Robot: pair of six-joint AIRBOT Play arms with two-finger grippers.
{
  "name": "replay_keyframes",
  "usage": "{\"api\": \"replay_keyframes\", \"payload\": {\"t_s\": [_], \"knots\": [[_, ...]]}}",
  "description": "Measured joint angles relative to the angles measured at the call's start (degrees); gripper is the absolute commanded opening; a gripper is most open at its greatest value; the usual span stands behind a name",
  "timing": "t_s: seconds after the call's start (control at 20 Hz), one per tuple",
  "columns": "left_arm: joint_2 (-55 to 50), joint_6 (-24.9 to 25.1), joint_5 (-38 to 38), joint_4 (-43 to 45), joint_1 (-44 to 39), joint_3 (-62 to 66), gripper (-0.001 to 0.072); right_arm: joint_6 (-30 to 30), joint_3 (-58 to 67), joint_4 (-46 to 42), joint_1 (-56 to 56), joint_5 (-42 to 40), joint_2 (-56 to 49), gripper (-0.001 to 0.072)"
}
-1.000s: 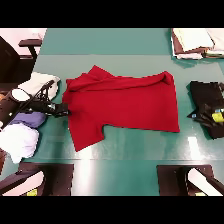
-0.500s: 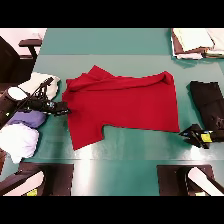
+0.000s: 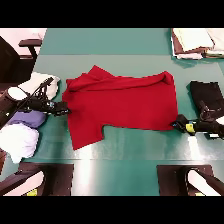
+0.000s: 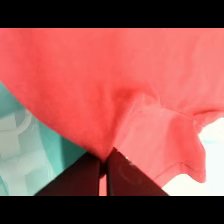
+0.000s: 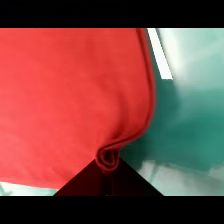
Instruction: Fold the shirts.
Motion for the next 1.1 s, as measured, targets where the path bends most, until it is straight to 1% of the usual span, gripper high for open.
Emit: {"api": "replay_keyframes", "payload": {"t_s": [0.15,0.3,0.5,0.75,0.95,1.1], "knots": [[3.3,0.1,-1.1,0.2,0.0,1.4,0.0025,0.0,4.1,-0.5,2.1,0.2,1.1,0.0014],[9.0,0.1,-2.1,1.0,0.0,7.1,0.0025,-0.2,14.3,-0.8,2.8,2.0,5.0,0.0013],[15.7,-0.2,-2.9,1.4,0.0,23.4,0.0025,-0.4,35.1,-5.6,2.4,5.7,10.4,0.0013],[18.4,-2.7,-3.2,1.3,-0.1,49.5,0.0024,-0.4,62.4,-8.8,-2.8,13.4,13.0,0.0013],[18.9,-6.3,-3.1,1.2,-0.1,65.5,0.0024,0.5,78.3,-9.6,-8.4,20.2,13.5,0.0013],[19.1,-7.8,-2.9,1.4,-0.1,71.8,0.0024,1.9,86.6,-9.9,-11.3,25.0,12.4,0.0013]]}}
